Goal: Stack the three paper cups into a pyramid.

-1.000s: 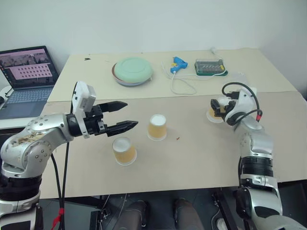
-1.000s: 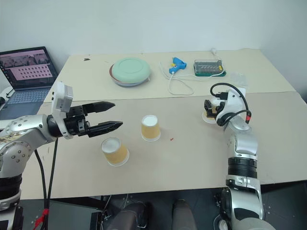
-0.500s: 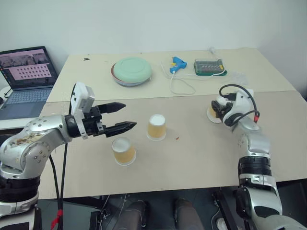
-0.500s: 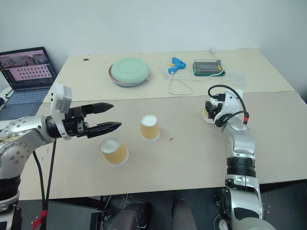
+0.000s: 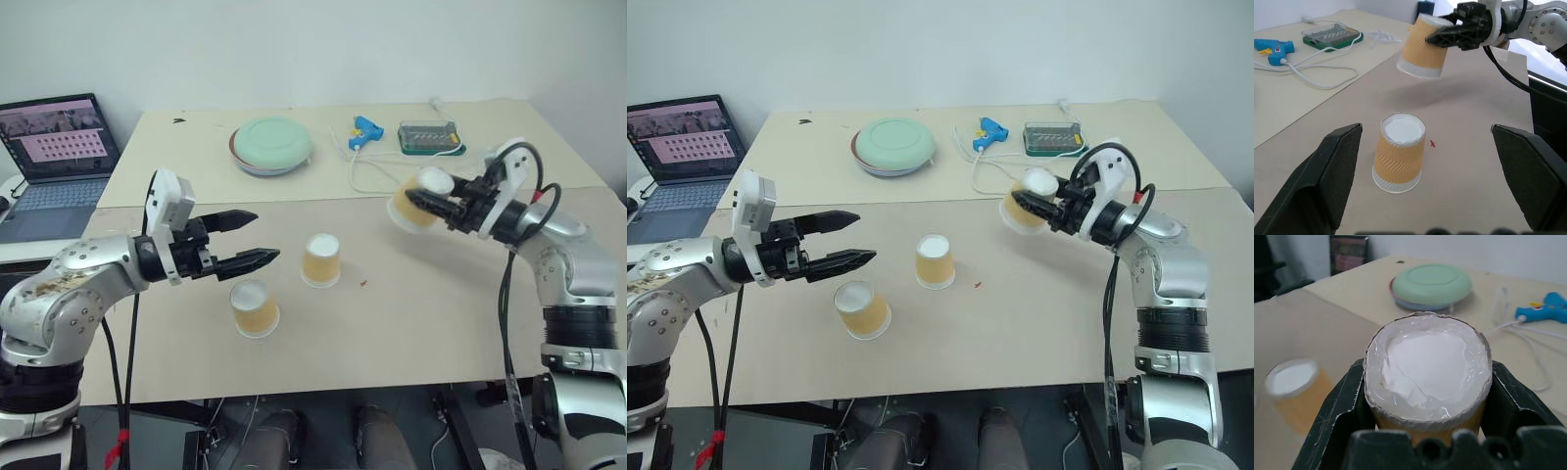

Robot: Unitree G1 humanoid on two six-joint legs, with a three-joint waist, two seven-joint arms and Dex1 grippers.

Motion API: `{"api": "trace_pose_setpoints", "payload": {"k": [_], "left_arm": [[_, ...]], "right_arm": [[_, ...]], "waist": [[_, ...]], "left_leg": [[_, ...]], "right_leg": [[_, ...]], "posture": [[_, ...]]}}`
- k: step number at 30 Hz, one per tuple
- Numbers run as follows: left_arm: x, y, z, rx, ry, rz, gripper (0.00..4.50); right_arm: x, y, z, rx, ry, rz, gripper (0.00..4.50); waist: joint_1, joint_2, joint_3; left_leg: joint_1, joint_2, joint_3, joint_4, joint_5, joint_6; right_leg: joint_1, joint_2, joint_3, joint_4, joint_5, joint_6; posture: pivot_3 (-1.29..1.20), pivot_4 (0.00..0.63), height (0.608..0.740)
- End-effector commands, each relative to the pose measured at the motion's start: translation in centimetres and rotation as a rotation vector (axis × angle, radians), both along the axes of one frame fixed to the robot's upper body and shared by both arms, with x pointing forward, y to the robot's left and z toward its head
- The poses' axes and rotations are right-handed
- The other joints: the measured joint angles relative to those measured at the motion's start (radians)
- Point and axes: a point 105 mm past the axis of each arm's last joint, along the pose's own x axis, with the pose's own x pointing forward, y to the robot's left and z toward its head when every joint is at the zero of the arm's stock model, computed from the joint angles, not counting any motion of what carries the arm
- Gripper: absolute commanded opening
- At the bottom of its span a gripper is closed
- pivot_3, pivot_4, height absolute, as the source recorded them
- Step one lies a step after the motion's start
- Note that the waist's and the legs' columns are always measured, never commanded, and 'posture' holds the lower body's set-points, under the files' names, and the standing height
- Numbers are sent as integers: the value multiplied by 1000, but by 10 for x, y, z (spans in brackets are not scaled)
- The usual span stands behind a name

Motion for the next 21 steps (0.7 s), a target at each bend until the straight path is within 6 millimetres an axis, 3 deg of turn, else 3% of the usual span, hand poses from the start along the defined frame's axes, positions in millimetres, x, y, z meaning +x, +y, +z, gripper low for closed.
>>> {"api": "trace_pose_setpoints", "payload": {"k": [1, 6, 10, 21], "left_arm": [[-5, -2, 12, 5, -51, -17, 4500], [-6, -1, 15, 11, -58, -9, 4500], [-7, 1, 16, 17, -61, -3, 4500], [-12, 6, 21, 30, -69, 23, 4500]], "right_arm": [[-22, 13, 1, -51, -13, 199, 2590], [-31, 31, -22, -133, 34, 349, 2590], [-32, 39, -29, -155, 40, 394, 2590], [-14, 55, -48, -277, 28, 440, 2590]], "waist": [[0, 0, 0], [0, 0, 0], [1, 0, 0], [1, -1, 1]], "left_leg": [[0, 0, 0, 0, 0, 0], [0, 1, 0, 0, 0, 0], [0, 1, 0, 0, 0, 0], [0, 1, 1, 0, 0, 0]], "right_leg": [[0, 0, 0, 0, 0, 0], [0, 0, 0, 0, 1, -1], [0, 0, 0, 0, 0, 0], [-1, 0, 0, -1, 1, -1]], "posture": [[0, 150, 740], [0, 150, 740], [0, 150, 740], [0, 150, 740]]}}
